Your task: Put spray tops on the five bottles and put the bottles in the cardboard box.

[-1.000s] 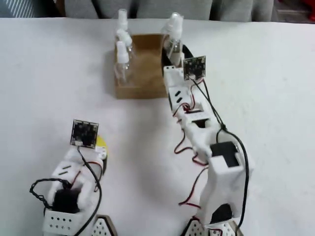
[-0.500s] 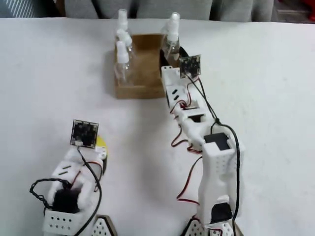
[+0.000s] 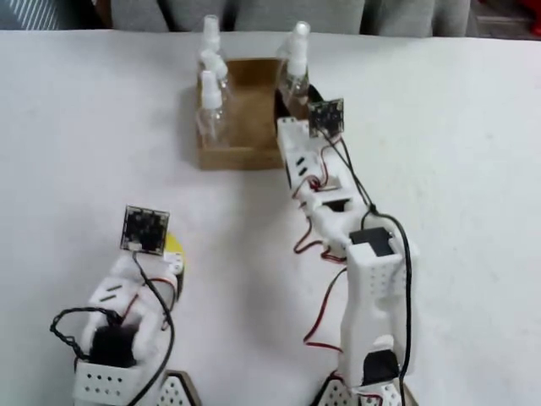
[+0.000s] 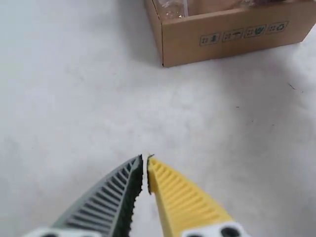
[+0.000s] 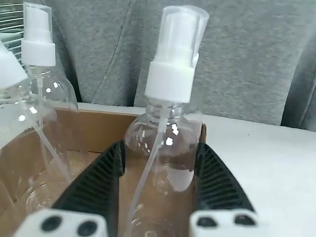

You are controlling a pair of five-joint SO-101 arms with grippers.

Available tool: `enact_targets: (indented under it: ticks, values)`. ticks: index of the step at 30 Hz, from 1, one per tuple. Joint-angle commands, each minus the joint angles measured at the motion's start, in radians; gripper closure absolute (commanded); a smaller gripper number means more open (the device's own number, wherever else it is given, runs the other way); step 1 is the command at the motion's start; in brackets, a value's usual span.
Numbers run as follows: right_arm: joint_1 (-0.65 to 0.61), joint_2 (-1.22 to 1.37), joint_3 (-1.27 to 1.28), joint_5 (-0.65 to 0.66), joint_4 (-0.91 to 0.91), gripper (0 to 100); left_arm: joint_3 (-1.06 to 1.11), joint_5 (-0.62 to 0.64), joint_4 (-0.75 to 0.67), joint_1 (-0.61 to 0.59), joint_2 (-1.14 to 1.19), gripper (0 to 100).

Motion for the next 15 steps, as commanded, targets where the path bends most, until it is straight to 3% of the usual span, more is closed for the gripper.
enact_targets:
  ticks: [1, 15]
  values:
    - [-0.002, -0.022, 0.037, -0.005, -0.104, 98.3, -0.003, -0.009, -0.008, -0.013, -0.015, 98]
    - [-0.007, -0.022, 0.078, -0.005, -0.125, 98.1, -0.003, -0.009, -0.008, -0.015, -0.015, 98]
